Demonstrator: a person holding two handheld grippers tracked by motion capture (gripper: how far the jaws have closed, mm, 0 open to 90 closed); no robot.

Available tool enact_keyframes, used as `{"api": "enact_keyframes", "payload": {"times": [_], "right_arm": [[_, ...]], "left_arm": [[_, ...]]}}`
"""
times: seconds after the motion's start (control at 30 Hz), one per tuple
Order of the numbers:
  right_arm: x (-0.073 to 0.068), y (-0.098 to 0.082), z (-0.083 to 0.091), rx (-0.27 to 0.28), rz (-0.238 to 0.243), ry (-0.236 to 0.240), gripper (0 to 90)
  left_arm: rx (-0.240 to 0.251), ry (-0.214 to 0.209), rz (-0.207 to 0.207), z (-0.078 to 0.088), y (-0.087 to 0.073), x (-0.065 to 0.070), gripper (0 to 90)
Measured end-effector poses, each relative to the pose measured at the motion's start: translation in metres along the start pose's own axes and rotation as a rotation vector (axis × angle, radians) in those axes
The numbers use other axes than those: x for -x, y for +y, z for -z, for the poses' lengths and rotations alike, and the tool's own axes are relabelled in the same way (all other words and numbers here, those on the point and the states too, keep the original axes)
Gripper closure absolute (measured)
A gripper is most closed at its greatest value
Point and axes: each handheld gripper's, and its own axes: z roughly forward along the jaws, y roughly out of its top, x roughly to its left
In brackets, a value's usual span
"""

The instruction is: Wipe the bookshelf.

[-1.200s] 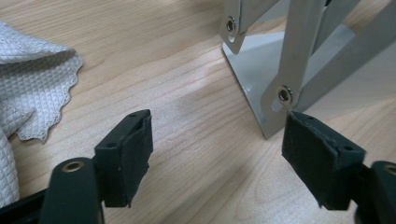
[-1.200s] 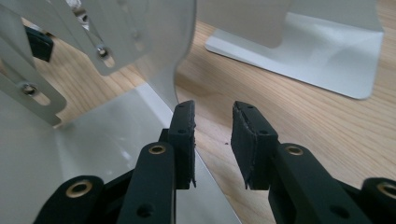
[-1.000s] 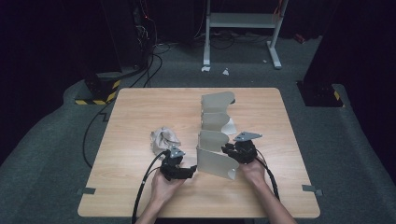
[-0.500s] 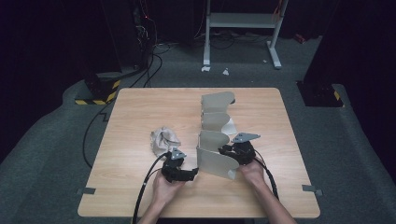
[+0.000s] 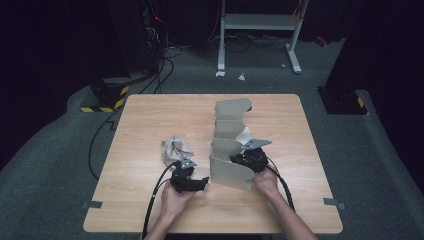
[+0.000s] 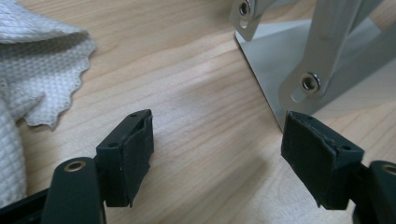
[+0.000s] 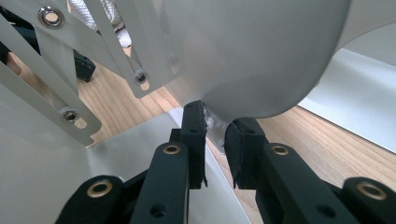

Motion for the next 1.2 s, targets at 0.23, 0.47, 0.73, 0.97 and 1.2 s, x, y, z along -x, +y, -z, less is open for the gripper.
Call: {"api": "enact_keyframes", "payload": {"times": [0.23,0.47,0.73,0.97,1.2], "right_arm": [[-0.003,0.007,-0.008,-0.009,0.005,-0.024,80.6],[0.004,0.008,-0.013,0.006,-0.051,-0.047,90.0],[0.001,0.009,-0.015,0.009,-0.039,0.002,77.5],[0.002,0.018,-0.012,0.023,-0.043,0.017,74.6],[0.003,0.021,-0.018,0.016,-0.053,0.019,79.5]], "left_arm": [[0.010,0.015,0.020,0.001,0.000,-0.006,26.3],[0.013,0.024,0.041,0.001,0.000,-0.013,26.9],[0.015,0.024,0.040,0.001,0.000,-0.012,26.8],[0.013,0.018,0.041,0.001,0.000,-0.013,27.0],[0.024,0.015,0.043,0.004,0.001,-0.013,26.8]]}}
